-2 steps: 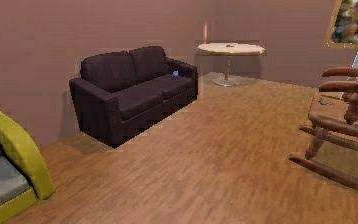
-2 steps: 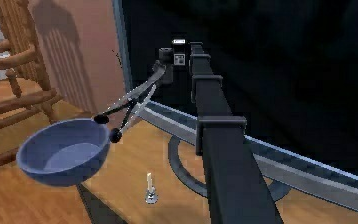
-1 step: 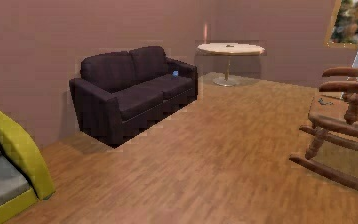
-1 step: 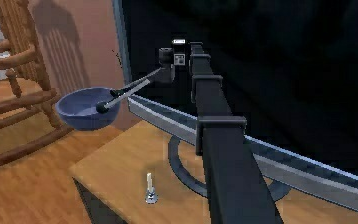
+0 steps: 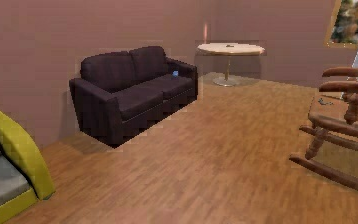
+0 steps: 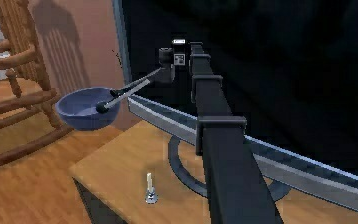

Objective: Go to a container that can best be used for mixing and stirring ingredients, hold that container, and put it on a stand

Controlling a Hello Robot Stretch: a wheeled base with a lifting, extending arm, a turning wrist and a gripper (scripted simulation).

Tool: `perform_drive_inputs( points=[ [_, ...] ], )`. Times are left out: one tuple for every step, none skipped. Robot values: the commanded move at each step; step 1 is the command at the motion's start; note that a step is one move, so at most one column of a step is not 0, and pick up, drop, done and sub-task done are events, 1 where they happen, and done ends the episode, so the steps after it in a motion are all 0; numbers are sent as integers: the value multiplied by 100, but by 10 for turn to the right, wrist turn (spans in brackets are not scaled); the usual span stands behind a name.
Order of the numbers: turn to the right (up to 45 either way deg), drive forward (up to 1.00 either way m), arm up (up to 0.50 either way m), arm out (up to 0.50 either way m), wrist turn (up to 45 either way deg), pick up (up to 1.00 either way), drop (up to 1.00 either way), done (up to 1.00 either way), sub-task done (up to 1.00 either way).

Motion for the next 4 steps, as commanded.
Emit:
perform_drive_inputs(
  points=[
    [0, 0, 0, 0, 450, 0, 0, 0, 0],
    [0, 0, 0, 0, 0, 0, 100, 0, 0],
    [0, 0, 0, -10, 0, 0, 0, 0, 0],
    [0, 0, 0, 0, 0, 0, 0, 100, 0]
  ],
)
